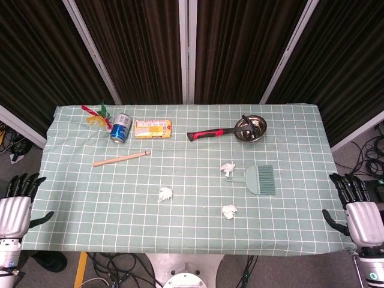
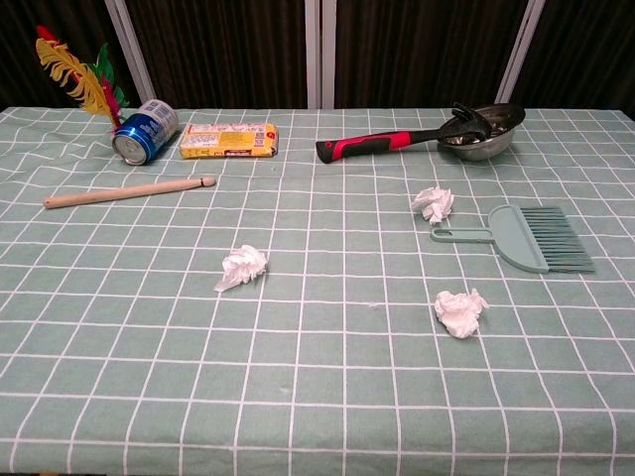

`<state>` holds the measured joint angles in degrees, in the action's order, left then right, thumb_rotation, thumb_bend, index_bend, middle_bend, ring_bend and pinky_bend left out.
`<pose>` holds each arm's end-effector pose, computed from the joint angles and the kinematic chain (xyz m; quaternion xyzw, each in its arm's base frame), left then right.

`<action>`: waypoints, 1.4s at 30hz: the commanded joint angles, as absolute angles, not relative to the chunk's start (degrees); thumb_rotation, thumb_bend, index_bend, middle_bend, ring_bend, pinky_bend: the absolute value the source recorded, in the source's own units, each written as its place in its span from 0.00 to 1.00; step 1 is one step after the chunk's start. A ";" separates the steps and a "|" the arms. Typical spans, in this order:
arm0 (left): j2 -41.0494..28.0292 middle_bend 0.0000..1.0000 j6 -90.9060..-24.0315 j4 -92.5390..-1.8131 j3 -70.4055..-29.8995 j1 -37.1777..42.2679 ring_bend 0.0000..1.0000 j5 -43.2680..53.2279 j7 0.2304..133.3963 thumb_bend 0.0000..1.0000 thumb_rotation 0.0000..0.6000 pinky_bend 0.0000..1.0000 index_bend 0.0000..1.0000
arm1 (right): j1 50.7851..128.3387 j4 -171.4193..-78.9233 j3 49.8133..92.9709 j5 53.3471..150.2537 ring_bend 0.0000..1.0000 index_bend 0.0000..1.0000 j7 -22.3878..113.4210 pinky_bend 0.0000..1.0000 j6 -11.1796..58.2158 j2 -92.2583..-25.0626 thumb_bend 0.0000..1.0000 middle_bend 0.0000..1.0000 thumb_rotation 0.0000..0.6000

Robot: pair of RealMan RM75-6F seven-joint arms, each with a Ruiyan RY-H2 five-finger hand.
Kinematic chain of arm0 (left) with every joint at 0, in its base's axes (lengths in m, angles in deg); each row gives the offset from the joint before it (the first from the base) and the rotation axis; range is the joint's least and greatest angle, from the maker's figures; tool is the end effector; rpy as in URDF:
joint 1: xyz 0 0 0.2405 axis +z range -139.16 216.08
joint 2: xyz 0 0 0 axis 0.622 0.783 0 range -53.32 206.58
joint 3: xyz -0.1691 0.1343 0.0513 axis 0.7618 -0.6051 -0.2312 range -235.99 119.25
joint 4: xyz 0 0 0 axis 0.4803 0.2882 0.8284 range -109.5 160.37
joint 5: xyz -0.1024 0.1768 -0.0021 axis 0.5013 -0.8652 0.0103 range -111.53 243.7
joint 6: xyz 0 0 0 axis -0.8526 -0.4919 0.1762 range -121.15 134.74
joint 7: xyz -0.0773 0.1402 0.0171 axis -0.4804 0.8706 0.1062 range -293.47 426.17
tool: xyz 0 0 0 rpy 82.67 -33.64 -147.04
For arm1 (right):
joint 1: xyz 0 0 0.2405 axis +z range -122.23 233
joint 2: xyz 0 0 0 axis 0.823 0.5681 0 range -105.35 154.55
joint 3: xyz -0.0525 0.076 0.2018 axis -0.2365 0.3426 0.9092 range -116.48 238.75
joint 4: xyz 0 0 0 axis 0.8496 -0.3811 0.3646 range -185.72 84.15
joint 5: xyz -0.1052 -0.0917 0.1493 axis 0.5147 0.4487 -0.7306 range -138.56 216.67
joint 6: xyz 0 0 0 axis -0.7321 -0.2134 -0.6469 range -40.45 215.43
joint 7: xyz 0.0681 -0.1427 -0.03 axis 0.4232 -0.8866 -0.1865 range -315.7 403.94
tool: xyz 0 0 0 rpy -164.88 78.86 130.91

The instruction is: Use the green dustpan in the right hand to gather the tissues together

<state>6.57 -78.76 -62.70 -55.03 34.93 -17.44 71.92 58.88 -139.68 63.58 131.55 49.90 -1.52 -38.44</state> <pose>-0.2915 0.1902 0.1307 -0.5854 -0.3811 -0.3587 0.6192 -0.2750 -0.1866 0.1613 0.6076 -0.3601 0.4259 0.5654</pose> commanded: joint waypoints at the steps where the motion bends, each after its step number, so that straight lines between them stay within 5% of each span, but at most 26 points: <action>1: 6.38 0.10 -78.46 -62.63 -54.91 34.70 0.04 -17.16 72.11 0.00 1.00 0.06 0.16 | 59.33 -139.80 63.88 131.02 0.00 0.00 49.56 0.00 -0.91 -38.60 0.23 0.09 1.00; 11: 6.39 0.10 -78.28 -62.60 -54.74 34.27 0.04 -17.12 72.11 0.00 1.00 0.06 0.16 | 62.05 -140.23 63.31 131.78 0.00 0.01 49.83 0.03 3.53 -39.78 0.23 0.18 1.00; 20: 6.48 0.10 -79.08 -62.04 -55.38 34.83 0.04 -17.77 70.87 0.00 1.00 0.06 0.16 | 73.64 -138.78 67.78 125.33 0.00 0.23 41.60 0.05 20.54 -47.21 0.22 0.34 1.00; 27: 6.04 0.10 -79.68 -61.70 -55.42 35.31 0.04 -17.55 70.27 0.00 1.00 0.06 0.16 | 82.24 -130.19 71.34 117.06 0.03 0.35 35.57 0.07 31.34 -58.44 0.09 0.35 1.00; 42: 6.36 0.10 -79.23 -62.12 -55.47 35.12 0.04 -17.48 70.58 0.00 1.00 0.06 0.16 | 89.62 -117.07 72.87 109.52 0.03 0.43 29.68 0.07 36.03 -73.02 0.22 0.36 1.00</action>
